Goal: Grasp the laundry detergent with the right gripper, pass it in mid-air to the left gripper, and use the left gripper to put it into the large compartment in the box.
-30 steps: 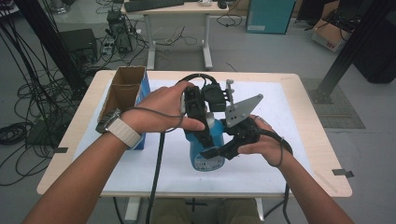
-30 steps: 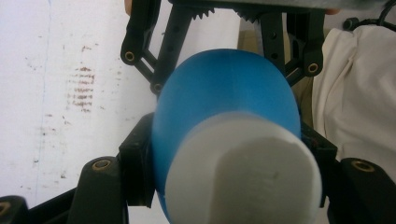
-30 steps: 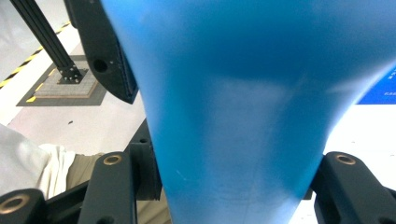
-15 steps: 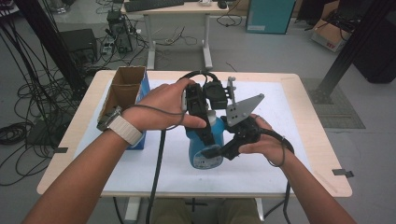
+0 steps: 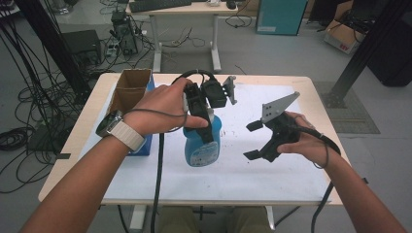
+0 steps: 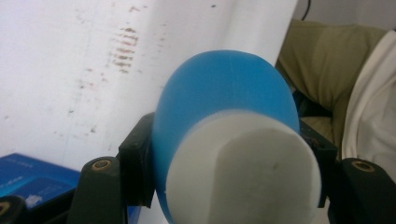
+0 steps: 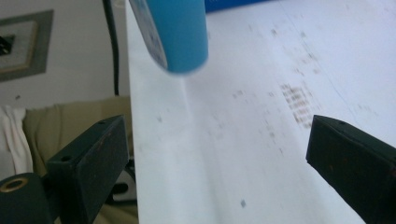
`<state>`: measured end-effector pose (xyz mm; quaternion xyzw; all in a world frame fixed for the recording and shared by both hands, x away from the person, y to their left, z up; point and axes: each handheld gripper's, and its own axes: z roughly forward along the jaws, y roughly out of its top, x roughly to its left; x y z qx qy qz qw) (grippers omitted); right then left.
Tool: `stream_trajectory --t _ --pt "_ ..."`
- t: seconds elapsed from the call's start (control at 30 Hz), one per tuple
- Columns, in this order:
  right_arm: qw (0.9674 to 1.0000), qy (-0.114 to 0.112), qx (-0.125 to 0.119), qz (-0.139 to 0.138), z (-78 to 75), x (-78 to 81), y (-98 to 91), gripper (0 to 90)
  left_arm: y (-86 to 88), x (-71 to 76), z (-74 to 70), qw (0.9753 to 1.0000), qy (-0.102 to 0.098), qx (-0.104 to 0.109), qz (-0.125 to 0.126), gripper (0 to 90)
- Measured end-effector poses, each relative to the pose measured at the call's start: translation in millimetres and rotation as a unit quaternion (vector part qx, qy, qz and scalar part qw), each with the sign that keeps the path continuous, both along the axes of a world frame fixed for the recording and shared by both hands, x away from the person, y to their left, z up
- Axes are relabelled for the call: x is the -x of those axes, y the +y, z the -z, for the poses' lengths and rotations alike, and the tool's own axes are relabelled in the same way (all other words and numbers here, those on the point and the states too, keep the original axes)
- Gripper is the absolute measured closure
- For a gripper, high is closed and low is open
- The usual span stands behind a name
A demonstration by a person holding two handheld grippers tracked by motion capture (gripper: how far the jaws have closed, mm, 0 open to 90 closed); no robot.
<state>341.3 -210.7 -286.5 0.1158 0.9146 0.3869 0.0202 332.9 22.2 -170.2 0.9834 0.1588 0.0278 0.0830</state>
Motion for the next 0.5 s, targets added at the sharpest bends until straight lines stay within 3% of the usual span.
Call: stream_trajectory --t 0.17,0.3,0.5 --pt "0.9986 -0.007 0.045 0.027 -1.4 -6.1 -19.4 6.1 6.1 -5.4 -9.0 0.9997 -0.004 -0.005 -0.023 37.7" --pt "0.9952 -0.011 0.081 0.054 -3.5 -8.6 -35.0 6.4 10.4 -8.7 -16.1 0.9991 -0.007 -0.004 -0.041 37.7" --pt "0.9906 -0.015 0.112 0.077 -1.8 -13.2 -55.9 7.2 18.2 -15.3 -30.1 0.9972 -0.01 -0.01 -0.073 37.7"
